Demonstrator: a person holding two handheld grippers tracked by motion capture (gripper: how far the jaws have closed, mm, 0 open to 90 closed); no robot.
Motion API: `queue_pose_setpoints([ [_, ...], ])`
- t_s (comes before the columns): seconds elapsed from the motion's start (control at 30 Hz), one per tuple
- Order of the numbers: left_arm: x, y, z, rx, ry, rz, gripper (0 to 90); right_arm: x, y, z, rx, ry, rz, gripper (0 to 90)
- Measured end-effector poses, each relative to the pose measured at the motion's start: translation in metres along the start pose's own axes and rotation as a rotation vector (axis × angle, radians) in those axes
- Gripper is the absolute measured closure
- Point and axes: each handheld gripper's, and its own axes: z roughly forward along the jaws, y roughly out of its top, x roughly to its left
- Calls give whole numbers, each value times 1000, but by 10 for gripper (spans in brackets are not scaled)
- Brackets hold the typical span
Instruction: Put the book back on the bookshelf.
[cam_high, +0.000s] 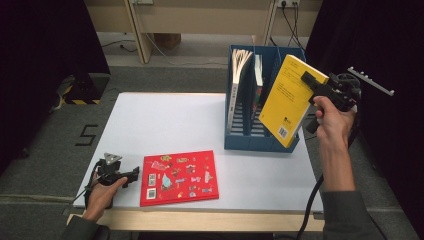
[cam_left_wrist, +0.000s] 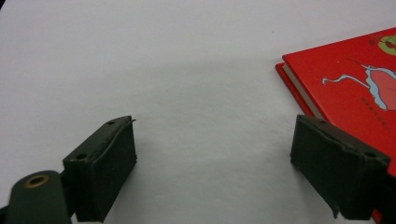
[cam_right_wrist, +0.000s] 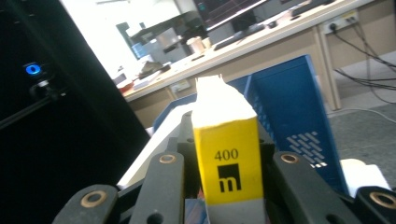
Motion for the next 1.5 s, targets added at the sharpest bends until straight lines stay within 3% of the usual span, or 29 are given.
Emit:
queue_pose_setpoints([
  [0.07, 0, 0, 0, 0, 0, 0, 129, -1, 1, 8, 2, -20, 13, 733],
  [0.17, 0, 0, 0, 1, -1, 0, 129, 1, 1, 21, 4, -36, -6, 733],
  [0.37, 0, 0, 0, 1, -1, 0, 128, 4, -5, 48, 27, -49, 24, 734],
  [0.6, 0, 0, 0, 2, -2, -1, 122, 9, -9, 82, 52, -108, 5, 729],
  [0.7, 0, 0, 0, 1, -2, -1, 123, 12, -11, 95, 47, -123, -25, 728],
  [1.03, 0, 0, 1, -3, -6, -2, 119, 2, -21, 125, 81, -164, -23, 727],
  [1.5, 1, 0, 1, 0, -14, 2, 107, -8, -43, 159, 115, -174, -12, 713],
])
